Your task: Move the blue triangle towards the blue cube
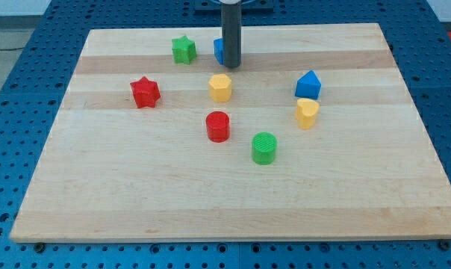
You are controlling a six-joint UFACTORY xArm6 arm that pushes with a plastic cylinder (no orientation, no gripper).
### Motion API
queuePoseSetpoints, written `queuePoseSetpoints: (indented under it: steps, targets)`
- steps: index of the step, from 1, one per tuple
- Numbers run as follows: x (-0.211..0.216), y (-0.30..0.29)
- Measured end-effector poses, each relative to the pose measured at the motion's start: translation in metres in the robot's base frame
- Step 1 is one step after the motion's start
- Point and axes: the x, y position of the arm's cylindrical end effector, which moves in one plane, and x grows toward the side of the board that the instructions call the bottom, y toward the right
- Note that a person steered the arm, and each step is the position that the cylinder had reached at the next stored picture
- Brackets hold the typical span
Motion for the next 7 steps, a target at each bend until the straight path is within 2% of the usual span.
queuePoseSetpoints:
  steps: [5, 7]
  targets:
    - [-0.001, -0.010]
    - [0.048, 0.021]
